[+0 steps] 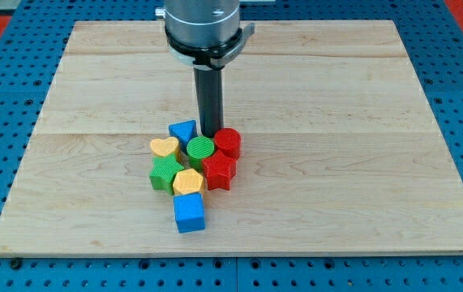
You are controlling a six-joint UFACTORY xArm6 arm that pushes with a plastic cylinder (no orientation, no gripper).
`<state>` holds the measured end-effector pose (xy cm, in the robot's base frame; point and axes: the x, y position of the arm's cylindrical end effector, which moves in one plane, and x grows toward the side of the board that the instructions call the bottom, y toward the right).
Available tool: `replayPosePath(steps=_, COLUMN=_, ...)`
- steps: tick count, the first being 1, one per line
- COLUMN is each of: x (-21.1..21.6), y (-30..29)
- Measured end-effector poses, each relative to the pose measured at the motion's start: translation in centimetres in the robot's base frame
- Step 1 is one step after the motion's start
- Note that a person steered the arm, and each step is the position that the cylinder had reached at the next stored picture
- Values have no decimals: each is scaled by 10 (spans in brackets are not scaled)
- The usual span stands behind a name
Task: Move the blue triangle towards the left center
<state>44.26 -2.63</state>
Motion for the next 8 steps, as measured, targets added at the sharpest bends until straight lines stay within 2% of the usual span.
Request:
replayPosePath(steps=5, x=-7, y=19)
replayPosePath(steps=6, x=-64, y=3)
replayPosePath(steps=7, x=-63, y=2)
replayPosePath(steps=8, x=12, y=84)
